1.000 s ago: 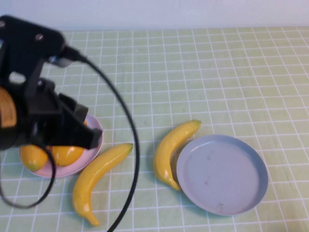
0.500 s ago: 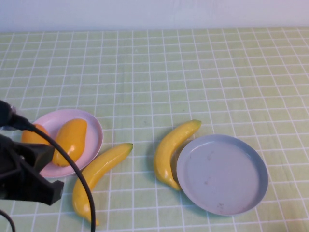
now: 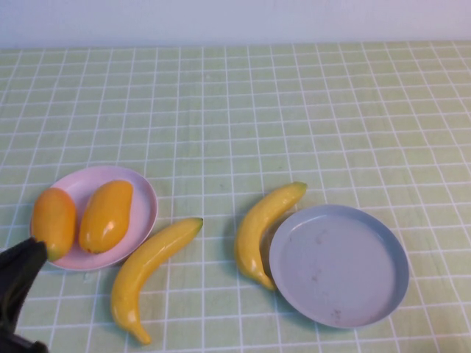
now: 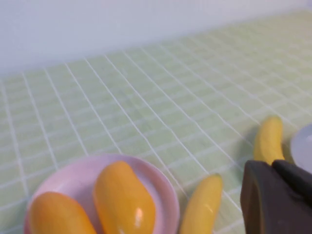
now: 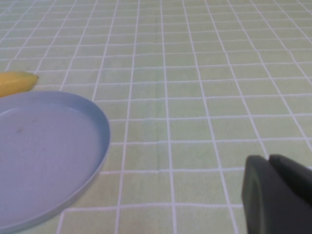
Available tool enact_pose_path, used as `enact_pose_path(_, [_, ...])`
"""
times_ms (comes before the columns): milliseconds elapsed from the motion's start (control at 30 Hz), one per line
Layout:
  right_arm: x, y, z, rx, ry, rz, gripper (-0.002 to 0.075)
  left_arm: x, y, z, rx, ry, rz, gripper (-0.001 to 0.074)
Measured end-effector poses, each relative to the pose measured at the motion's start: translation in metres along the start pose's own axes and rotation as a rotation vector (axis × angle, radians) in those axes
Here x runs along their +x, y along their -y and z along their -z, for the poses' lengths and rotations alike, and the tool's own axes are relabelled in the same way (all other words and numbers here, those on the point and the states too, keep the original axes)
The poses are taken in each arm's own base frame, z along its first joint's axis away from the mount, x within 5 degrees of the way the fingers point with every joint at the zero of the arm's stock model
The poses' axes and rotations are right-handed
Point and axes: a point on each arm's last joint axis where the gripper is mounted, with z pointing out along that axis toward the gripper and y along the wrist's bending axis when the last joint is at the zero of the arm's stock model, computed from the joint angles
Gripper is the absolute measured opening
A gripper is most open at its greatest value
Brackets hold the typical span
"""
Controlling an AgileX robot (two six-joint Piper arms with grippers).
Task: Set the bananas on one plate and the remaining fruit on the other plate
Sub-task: Put another type of fruit in the right plate
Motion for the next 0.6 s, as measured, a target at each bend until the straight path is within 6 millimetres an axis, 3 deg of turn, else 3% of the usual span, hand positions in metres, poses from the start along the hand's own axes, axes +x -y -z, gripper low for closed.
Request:
enact_pose_path(267, [0.0,0.0,0.0,0.0,0.0,0.0,-0.0015,0.05,-0.012,0.04,-0.252,0.232,-0.01,-0.0004])
enact_pose_path(433, [0.0,0.0,0.0,0.0,0.0,0.0,-0.0015,0.074,-0.02,0.035,-0.435,0.161,-0.022,-0.0004])
enact_pose_path(600, [0.0,0.0,0.0,0.0,0.0,0.0,-0.0015,0.093,-0.022,0.029,-0.461,0.133,0.031,-0.0004])
